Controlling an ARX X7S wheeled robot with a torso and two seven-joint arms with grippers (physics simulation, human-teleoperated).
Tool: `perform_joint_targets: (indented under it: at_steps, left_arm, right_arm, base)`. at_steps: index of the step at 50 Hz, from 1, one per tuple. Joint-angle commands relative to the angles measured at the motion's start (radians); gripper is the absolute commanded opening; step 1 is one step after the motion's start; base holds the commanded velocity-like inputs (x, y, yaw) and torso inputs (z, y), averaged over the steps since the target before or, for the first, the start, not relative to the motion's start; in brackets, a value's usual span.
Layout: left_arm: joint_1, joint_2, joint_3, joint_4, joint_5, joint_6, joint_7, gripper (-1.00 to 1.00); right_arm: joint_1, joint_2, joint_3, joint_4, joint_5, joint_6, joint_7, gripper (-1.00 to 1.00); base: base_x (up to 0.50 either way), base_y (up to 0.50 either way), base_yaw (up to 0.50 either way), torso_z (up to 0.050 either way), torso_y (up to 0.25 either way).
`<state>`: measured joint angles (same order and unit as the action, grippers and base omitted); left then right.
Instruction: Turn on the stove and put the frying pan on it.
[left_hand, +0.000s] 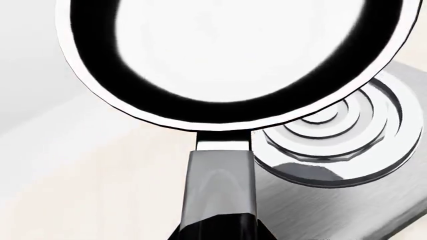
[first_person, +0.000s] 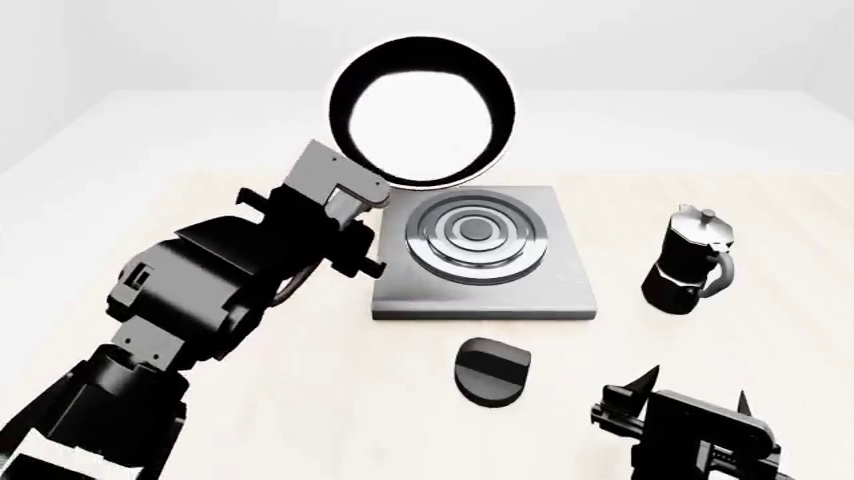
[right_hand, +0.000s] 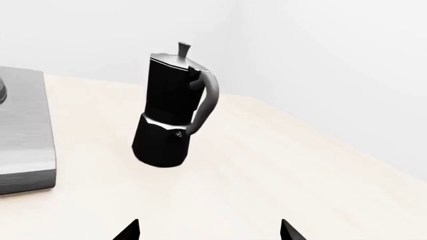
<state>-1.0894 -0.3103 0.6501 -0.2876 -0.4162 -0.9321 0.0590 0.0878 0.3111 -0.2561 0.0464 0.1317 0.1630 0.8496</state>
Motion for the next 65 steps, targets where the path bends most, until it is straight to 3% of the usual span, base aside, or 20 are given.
perform_joint_targets:
  at_steps: [1,15,22,26,27,32,43,48,65]
  left_arm:
    - [-0.105,0.06,0.042,-0.091,0.058,-0.025,0.057,-1.0]
    - [-0.116,0.092,0.005,-0.078,0.033,-0.041,0.029,-1.0]
    - [-0.153,0.129,-0.022,-0.084,0.001,-0.153,0.004,-1.0]
    - [-0.168,0.12,0.072,-0.072,0.028,-0.161,0.043,-1.0]
    - [-0.181,0.117,0.107,-0.083,0.021,-0.173,0.088,-1.0]
    - [-0.203,0.158,0.054,-0.172,0.004,-0.208,0.062,-1.0]
    - [-0.247,0.195,0.087,-0.247,-0.002,-0.223,0.101,-1.0]
    - [-0.253,0.22,0.024,-0.319,-0.037,-0.217,0.104,-1.0]
    - [-0.25,0.263,0.002,-0.429,-0.064,-0.182,0.1,-1.0]
  right_arm:
    - [0.004,0.001,-0.004,0.006,0.001,-0.003,-0.002,1.0]
    - [0.004,0.004,-0.007,0.008,0.002,-0.004,-0.003,1.0]
    - [0.002,0.006,-0.008,0.002,0.002,0.0,0.001,1.0]
    - [0.004,0.007,-0.009,0.002,0.0,0.0,0.002,1.0]
    - [0.004,0.006,-0.009,0.004,0.001,-0.001,0.001,1.0]
    - [0.007,0.006,-0.009,0.01,0.003,-0.005,0.0,1.0]
    - [0.01,0.006,-0.014,0.007,0.003,0.001,0.001,1.0]
    - [0.012,0.006,-0.015,0.011,0.003,-0.002,0.0,1.0]
    - [0.013,0.01,-0.02,0.011,0.003,0.002,-0.001,1.0]
  base:
    - [0.0,0.0,0.0,0.0,0.0]
    - [0.0,0.0,0.0,0.0,0.002]
    - [0.0,0.0,0.0,0.0,0.001]
    - [0.0,0.0,0.0,0.0,0.002]
    - [0.0,0.0,0.0,0.0,0.0]
    - [0.0,0.0,0.0,0.0,0.002]
    - [0.0,0.0,0.0,0.0,0.001]
    - [0.0,0.0,0.0,0.0,0.002]
    - [0.0,0.0,0.0,0.001,0.002]
